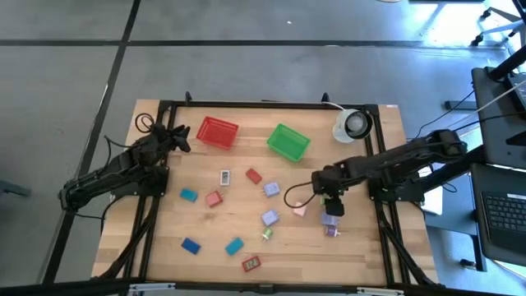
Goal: Pick & Place Office items
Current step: Put the right green charger adapter into the green bin, then put the top light violet charger adapter into the green bin
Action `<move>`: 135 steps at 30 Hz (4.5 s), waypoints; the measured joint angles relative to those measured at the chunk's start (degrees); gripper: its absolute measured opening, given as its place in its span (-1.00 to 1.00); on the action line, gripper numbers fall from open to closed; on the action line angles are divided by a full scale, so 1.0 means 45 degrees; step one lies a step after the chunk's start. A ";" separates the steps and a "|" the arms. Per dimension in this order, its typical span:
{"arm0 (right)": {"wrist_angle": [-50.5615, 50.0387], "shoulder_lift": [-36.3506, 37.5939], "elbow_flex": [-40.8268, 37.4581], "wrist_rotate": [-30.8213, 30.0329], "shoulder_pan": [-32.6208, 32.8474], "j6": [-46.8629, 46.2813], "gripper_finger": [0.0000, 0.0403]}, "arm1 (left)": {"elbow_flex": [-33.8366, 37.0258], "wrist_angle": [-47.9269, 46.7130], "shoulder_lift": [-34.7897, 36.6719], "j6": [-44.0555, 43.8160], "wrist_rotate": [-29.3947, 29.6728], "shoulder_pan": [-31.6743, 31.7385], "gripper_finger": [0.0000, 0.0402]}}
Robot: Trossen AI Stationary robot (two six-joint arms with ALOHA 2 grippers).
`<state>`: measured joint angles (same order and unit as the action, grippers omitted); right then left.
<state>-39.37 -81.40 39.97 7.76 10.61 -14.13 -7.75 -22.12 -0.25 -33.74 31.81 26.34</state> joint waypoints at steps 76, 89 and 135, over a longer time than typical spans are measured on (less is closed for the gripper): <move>0.7389 -0.1931 0.3895 -0.5779 -0.5614 -0.0654 -0.24 | 0.0000 -0.0089 0.0000 0.0000 0.0019 0.0002 -0.30; 0.6658 -0.4145 0.3900 -0.3628 -0.5662 -0.2303 -0.24 | 0.0000 -0.0089 0.0000 0.0000 0.0019 0.0002 -0.30; 0.4786 -0.3084 0.4334 -0.4406 -0.5731 -0.2088 0.33 | 0.0001 -0.0089 0.0000 0.0005 0.0018 0.0000 -0.30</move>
<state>-17.84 -95.28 59.47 -12.07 -15.18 -23.53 -7.75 -22.52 -0.25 -33.71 31.89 26.34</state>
